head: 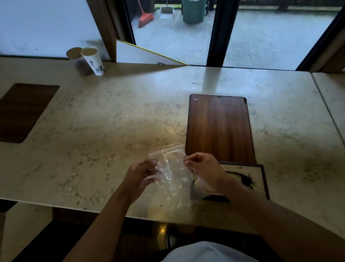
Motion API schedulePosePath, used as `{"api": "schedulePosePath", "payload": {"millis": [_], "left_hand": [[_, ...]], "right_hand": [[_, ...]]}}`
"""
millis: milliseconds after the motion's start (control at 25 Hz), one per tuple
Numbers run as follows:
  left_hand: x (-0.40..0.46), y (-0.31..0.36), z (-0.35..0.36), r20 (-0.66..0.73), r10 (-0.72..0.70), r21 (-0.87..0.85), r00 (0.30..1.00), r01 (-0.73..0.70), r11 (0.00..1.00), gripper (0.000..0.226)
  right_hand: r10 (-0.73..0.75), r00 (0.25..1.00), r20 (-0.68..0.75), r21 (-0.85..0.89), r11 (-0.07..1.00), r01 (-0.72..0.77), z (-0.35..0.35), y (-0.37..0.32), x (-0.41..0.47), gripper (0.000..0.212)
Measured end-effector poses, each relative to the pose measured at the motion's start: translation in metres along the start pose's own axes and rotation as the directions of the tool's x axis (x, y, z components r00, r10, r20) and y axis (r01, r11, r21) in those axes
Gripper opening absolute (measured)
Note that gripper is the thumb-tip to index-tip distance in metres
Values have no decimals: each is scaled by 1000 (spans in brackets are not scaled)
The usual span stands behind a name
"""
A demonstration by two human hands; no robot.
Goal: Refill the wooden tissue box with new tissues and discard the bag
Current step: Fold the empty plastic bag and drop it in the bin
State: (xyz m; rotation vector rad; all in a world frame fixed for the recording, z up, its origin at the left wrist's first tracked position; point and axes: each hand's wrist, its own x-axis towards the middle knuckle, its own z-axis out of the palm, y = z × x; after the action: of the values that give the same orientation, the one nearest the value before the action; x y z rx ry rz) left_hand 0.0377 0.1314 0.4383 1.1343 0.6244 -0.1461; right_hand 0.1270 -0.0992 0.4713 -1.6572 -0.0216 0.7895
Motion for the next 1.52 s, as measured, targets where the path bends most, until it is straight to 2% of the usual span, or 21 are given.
{"api": "schedulePosePath", "payload": {"millis": [240,400,480,560,600,680,800,880,920,960,1040,1120,1200,1280,1360,1520], "left_hand": [[-3,25,28,85,26,153,996,-39,987,40],[-12,37,45,235,-47,432,971,-61,900,72],[-12,39,53,279,-104,574,955,-79,815,64],[-9,36,59,277,-113,620,954,-88,779,39],[-8,34,60,273,-95,614,957,-97,783,28],[-7,28,61,230,-25,576,973,-115,809,19],[-7,22,63,107,104,514,989,-144,846,22],[-9,18,66,80,152,520,985,-171,837,26],[-10,17,66,72,153,512,986,-169,842,35],[-10,17,63,54,126,465,991,-136,875,52],[-6,15,55,21,-49,235,999,43,971,77],[-3,7,51,53,-200,-55,978,203,978,69],[0,-4,55,94,-228,-163,969,241,957,59],[-1,-12,65,101,-216,-165,971,231,959,53],[-2,-14,72,59,-199,-67,978,203,977,44],[-3,-12,75,22,-122,83,992,120,989,21]], "right_hand": [[-7,997,77,-45,999,10,-28,1,-14,8],[-35,991,132,-67,997,45,-41,7,-18,8],[-63,981,186,-133,987,88,-48,7,-20,10],[-68,971,228,-193,975,114,-53,7,-22,11],[-73,970,232,-212,969,123,-55,8,-22,11],[-88,978,191,-215,968,129,-61,10,-22,10],[-73,991,113,-123,989,87,-69,17,-21,8],[-72,992,105,-98,992,83,-73,20,-19,10],[-73,992,100,-77,994,81,-73,21,-18,10],[-69,994,89,-34,997,72,-74,21,-17,9],[-51,997,63,80,996,46,-76,21,-15,9],[-57,998,36,150,987,51,-79,22,-12,11],[-54,999,9,214,975,50,-79,24,-9,14],[-37,999,-1,280,959,35,-78,26,-8,15],[-24,1000,0,292,956,23,-78,27,-8,15],[-39,999,-37,62,997,42,-79,24,-13,11]]}}
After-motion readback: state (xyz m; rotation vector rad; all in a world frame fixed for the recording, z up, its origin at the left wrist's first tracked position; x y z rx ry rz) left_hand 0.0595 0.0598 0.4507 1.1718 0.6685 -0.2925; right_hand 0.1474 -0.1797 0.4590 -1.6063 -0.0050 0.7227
